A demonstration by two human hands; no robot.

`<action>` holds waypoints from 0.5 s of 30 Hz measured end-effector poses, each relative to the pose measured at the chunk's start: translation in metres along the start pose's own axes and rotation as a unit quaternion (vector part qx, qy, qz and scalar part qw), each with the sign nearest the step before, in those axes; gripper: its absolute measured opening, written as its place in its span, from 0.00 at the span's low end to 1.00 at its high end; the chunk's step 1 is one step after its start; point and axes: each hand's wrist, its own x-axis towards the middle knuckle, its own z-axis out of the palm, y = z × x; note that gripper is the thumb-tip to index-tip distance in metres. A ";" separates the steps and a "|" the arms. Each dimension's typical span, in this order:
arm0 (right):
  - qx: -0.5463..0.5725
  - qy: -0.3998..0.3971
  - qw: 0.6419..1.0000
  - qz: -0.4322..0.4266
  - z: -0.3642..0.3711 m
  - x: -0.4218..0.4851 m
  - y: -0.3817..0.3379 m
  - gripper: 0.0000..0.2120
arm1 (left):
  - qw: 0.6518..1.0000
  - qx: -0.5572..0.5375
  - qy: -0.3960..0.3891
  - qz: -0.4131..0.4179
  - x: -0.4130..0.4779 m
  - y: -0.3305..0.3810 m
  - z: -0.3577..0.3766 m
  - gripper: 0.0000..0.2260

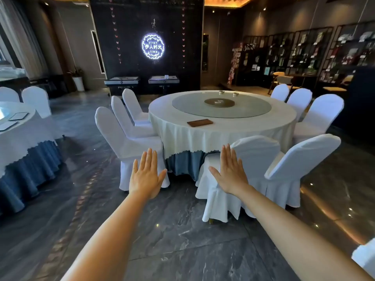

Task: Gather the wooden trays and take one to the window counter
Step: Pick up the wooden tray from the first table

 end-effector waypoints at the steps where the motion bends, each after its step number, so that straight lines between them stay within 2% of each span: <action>1: -0.007 0.004 1.000 0.000 0.003 0.004 -0.002 0.35 | 1.000 0.008 0.001 0.001 0.004 -0.002 0.003 0.30; 8: -0.028 -0.019 0.999 0.007 0.020 0.057 -0.004 0.35 | 1.000 0.001 -0.021 0.003 0.056 -0.015 0.028 0.31; 15: -0.049 -0.031 0.998 -0.014 0.051 0.172 0.007 0.36 | 1.000 0.001 -0.024 -0.003 0.162 -0.021 0.063 0.30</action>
